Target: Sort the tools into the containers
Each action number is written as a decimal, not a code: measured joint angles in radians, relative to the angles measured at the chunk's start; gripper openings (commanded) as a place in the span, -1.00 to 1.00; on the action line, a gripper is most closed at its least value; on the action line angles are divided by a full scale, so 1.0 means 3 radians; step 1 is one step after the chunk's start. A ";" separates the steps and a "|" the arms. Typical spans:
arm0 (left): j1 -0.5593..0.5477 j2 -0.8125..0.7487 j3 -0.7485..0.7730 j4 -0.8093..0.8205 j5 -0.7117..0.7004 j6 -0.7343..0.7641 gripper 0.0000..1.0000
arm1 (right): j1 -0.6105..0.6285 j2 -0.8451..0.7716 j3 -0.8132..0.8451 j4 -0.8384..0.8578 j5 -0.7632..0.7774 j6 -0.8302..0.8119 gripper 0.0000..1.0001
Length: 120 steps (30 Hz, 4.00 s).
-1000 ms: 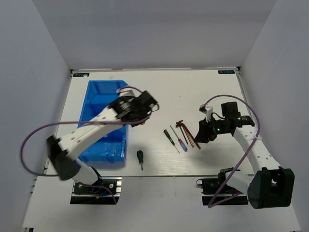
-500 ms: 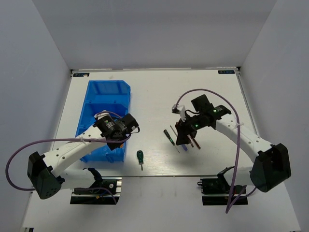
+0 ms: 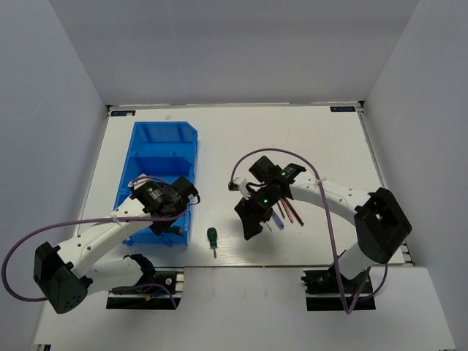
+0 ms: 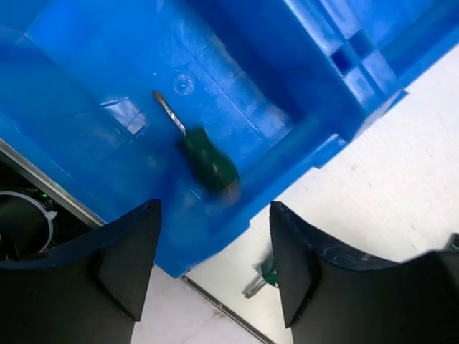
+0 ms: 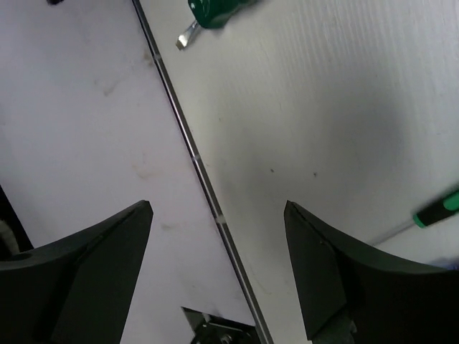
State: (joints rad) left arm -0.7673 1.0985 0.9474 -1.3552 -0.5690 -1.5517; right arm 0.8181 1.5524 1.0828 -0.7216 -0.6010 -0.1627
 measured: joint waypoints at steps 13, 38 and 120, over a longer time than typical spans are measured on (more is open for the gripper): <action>-0.0001 -0.0052 0.1003 0.0046 -0.0173 0.0722 0.65 | 0.0699 0.0820 0.0875 0.0486 0.0842 0.1498 0.65; -0.0003 -0.0406 0.1549 0.0052 -0.0257 0.1439 0.65 | 0.1431 0.1700 0.1423 0.0357 0.2600 0.2225 -0.48; -0.0029 0.1170 0.0401 0.2675 0.1775 0.2757 0.26 | -0.0511 -0.0023 -0.0437 0.0251 0.1906 0.0240 -0.24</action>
State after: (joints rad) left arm -0.7761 1.4494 1.0676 -0.5526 -0.0364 -0.7246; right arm 0.6647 1.5455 0.9516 -0.6464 -0.0292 -0.0906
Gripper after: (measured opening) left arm 0.627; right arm 0.383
